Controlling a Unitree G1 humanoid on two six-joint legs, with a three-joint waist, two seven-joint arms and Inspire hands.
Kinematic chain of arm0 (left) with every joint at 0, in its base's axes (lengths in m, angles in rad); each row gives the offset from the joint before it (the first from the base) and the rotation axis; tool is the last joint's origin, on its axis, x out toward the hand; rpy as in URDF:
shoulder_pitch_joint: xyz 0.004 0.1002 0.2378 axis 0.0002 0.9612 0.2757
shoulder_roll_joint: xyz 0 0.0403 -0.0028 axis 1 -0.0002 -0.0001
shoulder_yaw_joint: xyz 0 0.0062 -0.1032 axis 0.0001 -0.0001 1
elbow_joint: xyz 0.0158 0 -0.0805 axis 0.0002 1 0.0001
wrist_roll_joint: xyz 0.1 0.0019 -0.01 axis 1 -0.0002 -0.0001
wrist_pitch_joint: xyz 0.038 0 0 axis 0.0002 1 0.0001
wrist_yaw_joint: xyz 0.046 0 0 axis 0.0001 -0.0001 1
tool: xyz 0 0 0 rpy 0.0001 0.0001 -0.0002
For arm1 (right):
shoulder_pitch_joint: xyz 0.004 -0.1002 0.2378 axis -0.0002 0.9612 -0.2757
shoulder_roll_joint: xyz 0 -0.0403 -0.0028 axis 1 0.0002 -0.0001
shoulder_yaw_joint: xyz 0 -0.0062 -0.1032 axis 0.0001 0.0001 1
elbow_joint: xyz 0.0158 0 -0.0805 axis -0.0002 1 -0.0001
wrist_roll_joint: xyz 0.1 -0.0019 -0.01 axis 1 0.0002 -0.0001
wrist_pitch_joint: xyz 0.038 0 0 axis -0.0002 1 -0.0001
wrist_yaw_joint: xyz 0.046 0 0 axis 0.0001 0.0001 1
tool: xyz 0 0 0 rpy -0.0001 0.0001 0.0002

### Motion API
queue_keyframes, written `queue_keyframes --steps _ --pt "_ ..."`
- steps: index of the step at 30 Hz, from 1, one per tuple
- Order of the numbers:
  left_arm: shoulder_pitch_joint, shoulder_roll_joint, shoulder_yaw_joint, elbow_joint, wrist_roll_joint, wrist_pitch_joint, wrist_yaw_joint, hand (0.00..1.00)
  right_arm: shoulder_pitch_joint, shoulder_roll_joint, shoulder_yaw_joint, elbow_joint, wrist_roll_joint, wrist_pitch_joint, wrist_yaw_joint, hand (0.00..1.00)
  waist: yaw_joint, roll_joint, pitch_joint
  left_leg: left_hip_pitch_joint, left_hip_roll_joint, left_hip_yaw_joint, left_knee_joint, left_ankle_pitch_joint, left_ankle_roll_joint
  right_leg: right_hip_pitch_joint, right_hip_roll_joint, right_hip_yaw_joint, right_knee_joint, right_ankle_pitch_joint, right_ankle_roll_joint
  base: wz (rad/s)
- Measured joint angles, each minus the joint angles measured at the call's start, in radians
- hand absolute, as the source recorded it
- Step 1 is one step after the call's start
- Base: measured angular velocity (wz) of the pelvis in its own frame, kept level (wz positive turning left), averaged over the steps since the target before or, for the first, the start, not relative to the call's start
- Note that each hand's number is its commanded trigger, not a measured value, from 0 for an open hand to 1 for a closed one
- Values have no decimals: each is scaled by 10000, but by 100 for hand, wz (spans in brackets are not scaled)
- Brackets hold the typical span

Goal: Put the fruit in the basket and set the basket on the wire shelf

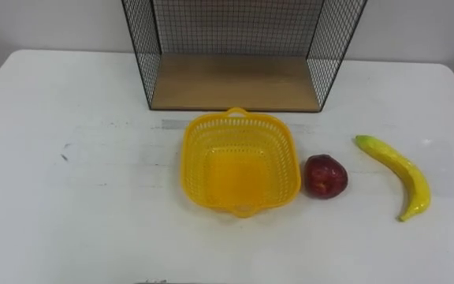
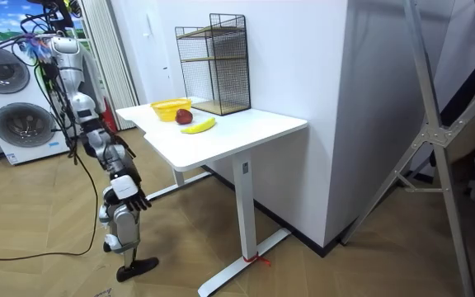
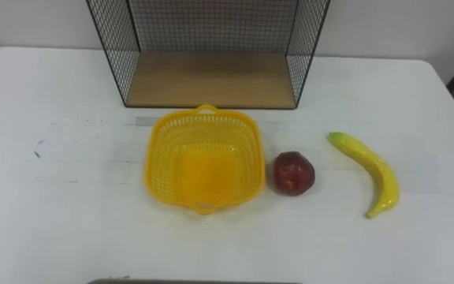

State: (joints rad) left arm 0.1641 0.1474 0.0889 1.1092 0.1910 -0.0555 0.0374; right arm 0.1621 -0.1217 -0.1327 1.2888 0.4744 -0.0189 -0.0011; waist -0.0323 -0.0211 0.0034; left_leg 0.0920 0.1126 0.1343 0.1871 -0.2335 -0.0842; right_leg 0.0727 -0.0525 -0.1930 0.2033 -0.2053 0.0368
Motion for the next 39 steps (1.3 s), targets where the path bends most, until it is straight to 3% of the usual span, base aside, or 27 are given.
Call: queue_keyframes --steps 6,13,21,24,29,31,34,39 --pt "562 23 640 -74 13 36 1 0 -33 -3 -1929 6 2586 331 -592 0 -457 -44 18 86 -2 8 15 0 0 93 1 0 -7 0 0 0" --pt "1087 104 1076 -305 208 299 0 0 -155 -111 -4265 -808 4815 254 -2072 0 -879 -137 8 210 -31 39 20 13 22 123 -39 40 -6 -37 32 -1" --pt "1428 144 1464 -1124 1215 809 0 0 -741 -716 -5594 -2256 5374 -76 -4366 0 -1043 -259 -29 120 -54 30 22 23 37 53 -50 39 24 -41 43 0" --pt "1581 190 1527 -1686 1366 861 1 0 -826 -899 -6132 -4032 5334 -177 -5601 0 -1044 -298 -28 15 -58 44 1 30 47 -76 -52 77 138 -41 42 -2" --pt "1542 333 1520 -1842 1547 850 7 0 -893 -1162 -6147 -7514 3583 -575 -7615 0 -1079 -404 -11 -69 -62 78 9 30 47 -191 -55 120 196 -46 49 -1" --pt "1547 385 1414 -1859 1547 849 7 0 -998 -1245 -6098 -9056 2103 -810 -8446 0 -1055 -504 53 -139 -65 78 21 39 58 -242 -55 120 175 -44 47 0" --pt "1539 444 1226 -1857 1569 854 6 0 -821 -1251 -5770 -10755 400 -1155 -9288 0 -977 -605 37 -333 -64 75 93 39 58 -408 -56 121 171 -44 47 0" --pt "1555 508 617 -1787 1569 859 6 0 -720 -1256 -5069 -12936 -2678 -1397 -9831 0 -880 -570 62 -443 -68 67 75 40 59 -528 -54 120 189 -20 42 0"
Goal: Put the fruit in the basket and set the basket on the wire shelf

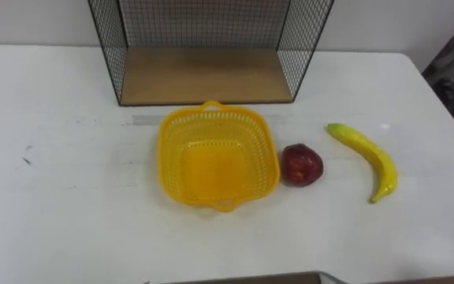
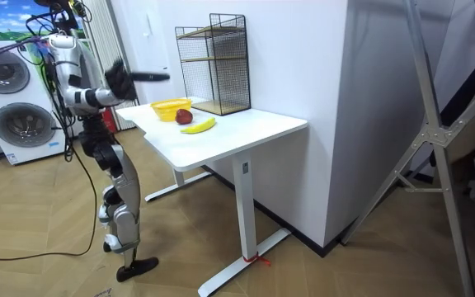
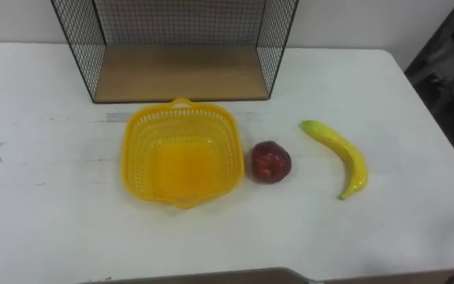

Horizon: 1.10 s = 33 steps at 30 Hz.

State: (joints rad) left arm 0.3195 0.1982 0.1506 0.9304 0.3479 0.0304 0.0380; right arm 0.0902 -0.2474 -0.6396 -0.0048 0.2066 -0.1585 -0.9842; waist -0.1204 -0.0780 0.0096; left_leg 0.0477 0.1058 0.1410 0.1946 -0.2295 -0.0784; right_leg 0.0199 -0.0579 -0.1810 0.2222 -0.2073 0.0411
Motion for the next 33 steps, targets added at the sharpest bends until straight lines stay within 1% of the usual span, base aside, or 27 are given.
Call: queue_keyframes --steps 1,2,3,4,5,8,10,11,13,14,15,17,19,20,22,23,25,27,33 --pt "-32 17 -285 16 51 -11 0 0 1 -1 219 -284 -654 -122 -34 0 80 27 -10 7 0 0 -2 0 0 -5 0 2 -1 9 2 0" --pt "-73 20 -422 52 104 -20 -1 0 28 0 384 -446 -960 -160 -55 0 146 16 -24 22 0 3 -9 0 0 -4 1 7 0 10 1 -4" --pt "-161 17 -642 160 160 -35 -1 0 58 -2 777 -712 -1439 -237 -28 0 229 71 -19 84 0 7 -27 0 0 -4 3 14 -1 11 0 -8" --pt "-195 14 -834 189 183 -61 -1 0 65 0 1210 -979 -1600 -255 133 0 335 115 -32 130 5 33 -58 0 0 -7 17 62 -10 13 -3 -10" --pt "-214 12 -900 210 183 -73 -1 0 66 0 1380 -1058 -1653 -259 241 0 395 136 -37 156 7 64 -73 0 0 -3 21 92 -18 13 -3 -12" --pt "-210 0 -962 251 182 -75 -4 0 61 -1 2036 -1360 -1685 -255 1022 0 542 273 -90 177 8 92 -93 0 0 -3 23 138 -18 14 -3 -3" --pt "-170 -22 -965 289 184 -52 -25 0 57 -14 2421 -1751 -1682 -144 1718 0 676 327 -75 173 8 94 -136 4 3 -25 25 131 -17 14 -2 0" --pt "-172 -29 -966 310 192 -51 -39 0 41 -42 2533 -1807 -1675 -143 1902 0 682 330 -74 173 9 93 -136 4 3 -24 26 129 -17 14 -2 0" --pt "-188 -32 -964 293 356 -58 -74 0 -11 -243 2896 -1930 -1675 -142 2720 0 727 314 -70 170 13 88 -128 5 4 -15 25 117 -13 13 -2 0" --pt "-196 -32 -964 293 381 -59 -75 0 -34 -323 3017 -1943 -1676 -142 2927 0 723 292 -61 167 13 85 -127 5 4 -13 25 113 -12 14 -2 0" --pt "-220 -31 -964 293 392 -60 -76 0 -44 -384 3147 -1997 -1688 -143 3391 0 729 227 -44 153 14 61 -126 4 3 -5 25 96 -12 14 -3 7" --pt "-195 -38 -979 288 400 -65 -76 0 -31 -387 3440 -2004 -1683 -144 3927 0 750 133 -32 152 14 -3 -122 4 3 59 25 30 -14 14 -3 9" --pt "-160 -30 -1018 195 415 -56 -75 0 -6 -380 3960 -2001 -1544 -132 4780 0 747 61 -15 177 19 -10 -81 3 3 139 23 11 -30 15 -3 3" --pt "-162 -20 -1032 159 414 -55 -75 0 -11 -382 4088 -1981 -1533 -130 4981 0 787 82 0 175 21 -10 -76 3 3 144 23 10 -36 18 -7 0" --pt "-197 8 -1152 131 415 -61 -73 0 -11 -380 4590 -1792 -1541 -102 5826 0 866 81 -12 208 22 -11 -74 4 3 176 23 10 -37 25 -14 0" --pt "-202 7 -1158 136 415 -65 -72 0 -11 -379 4684 -1698 -1547 -90 6032 0 896 82 -12 217 22 -11 -74 4 3 187 23 10 -37 26 -15 0" --pt "-189 9 -1164 158 488 -67 -67 0 4 -380 4936 -1414 -1549 138 6717 0 978 101 0 265 21 -37 -73 4 3 219 23 -12 -37 28 -17 2" --pt "-168 10 -1206 215 486 -65 -37 0 3 -385 5087 -1237 -1550 202 7080 0 1002 122 8 279 25 -46 -74 4 2 280 23 -36 -38 28 -17 4" --pt "-131 -3 -1344 340 493 -62 -6 0 1 -385 5400 -710 -1617 237 7812 0 1038 114 -20 319 29 -91 -68 4 3 362 18 -100 -41 28 -17 2"
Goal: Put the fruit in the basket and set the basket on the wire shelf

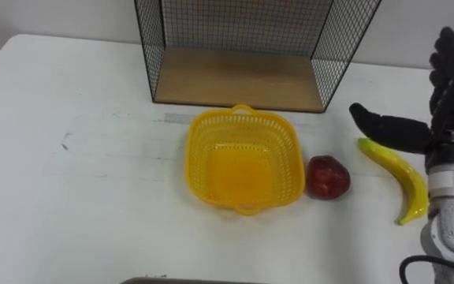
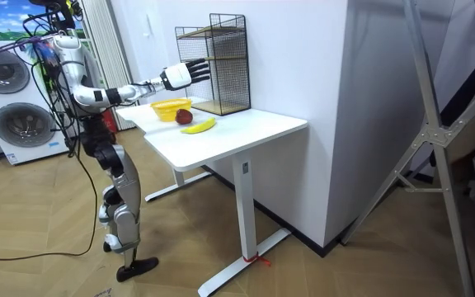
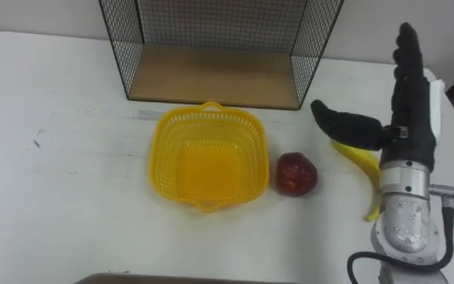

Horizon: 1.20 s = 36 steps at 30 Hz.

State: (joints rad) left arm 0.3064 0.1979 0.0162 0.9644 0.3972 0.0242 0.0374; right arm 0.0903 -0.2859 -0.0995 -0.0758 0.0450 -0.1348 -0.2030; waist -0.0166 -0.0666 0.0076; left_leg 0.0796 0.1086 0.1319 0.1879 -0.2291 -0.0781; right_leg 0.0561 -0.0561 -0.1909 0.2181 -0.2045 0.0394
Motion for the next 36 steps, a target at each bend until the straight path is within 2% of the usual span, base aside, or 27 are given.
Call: queue_keyframes --steps 8,11,16,36 --pt "-39 -2 -34 -20 74 0 3 0 35 2 205 619 -156 32 514 0 -11 34 -18 14 1 -10 86 0 0 55 -6 -8 3 4 -6 0" --pt "-36 -1 -57 -22 72 1 4 0 337 7 421 767 -96 42 708 0 -32 76 -38 36 1 -12 104 0 0 95 -12 -26 3 3 -6 0" --pt "-41 41 -323 -26 70 4 4 0 437 7 478 1193 -73 93 848 0 -43 106 -55 54 1 -12 111 0 0 115 -15 -31 3 6 -10 0" --pt "-46 71 -372 -67 77 -7 -30 0 520 6 722 1664 -528 92 1198 0 -37 98 -46 106 2 14 108 0 0 138 -15 -14 2 14 -17 0"
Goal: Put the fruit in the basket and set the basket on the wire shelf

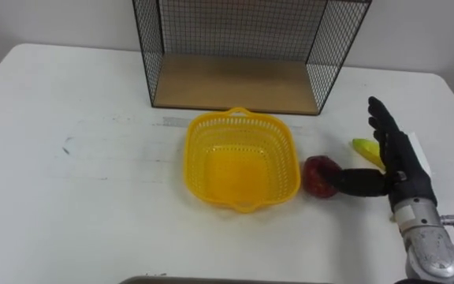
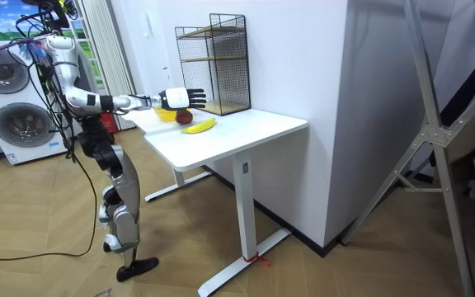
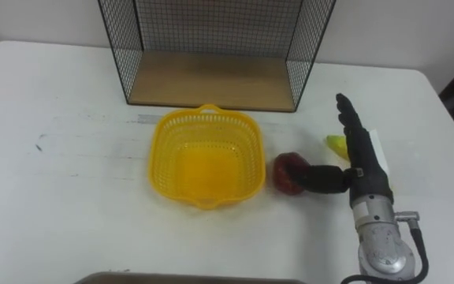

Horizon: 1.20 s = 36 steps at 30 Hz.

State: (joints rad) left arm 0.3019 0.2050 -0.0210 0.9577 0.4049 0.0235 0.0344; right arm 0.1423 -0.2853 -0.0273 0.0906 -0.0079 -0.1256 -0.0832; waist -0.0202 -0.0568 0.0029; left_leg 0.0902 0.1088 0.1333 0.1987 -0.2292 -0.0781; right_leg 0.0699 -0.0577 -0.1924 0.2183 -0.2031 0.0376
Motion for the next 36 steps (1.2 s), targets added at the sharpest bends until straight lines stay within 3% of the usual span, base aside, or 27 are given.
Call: queue_keyframes --steps 22,36 --pt "-70 32 169 -169 24 -8 22 0 -19 0 64 18 -429 -1 729 0 59 -126 -17 -63 -1 8 -67 0 0 -21 10 -22 -144 47 7 0" --pt "-132 48 170 -167 25 5 -39 0 -19 5 124 69 -840 0 858 0 339 -168 1 -87 0 -1 -16 0 0 -16 8 -24 -151 59 6 0"
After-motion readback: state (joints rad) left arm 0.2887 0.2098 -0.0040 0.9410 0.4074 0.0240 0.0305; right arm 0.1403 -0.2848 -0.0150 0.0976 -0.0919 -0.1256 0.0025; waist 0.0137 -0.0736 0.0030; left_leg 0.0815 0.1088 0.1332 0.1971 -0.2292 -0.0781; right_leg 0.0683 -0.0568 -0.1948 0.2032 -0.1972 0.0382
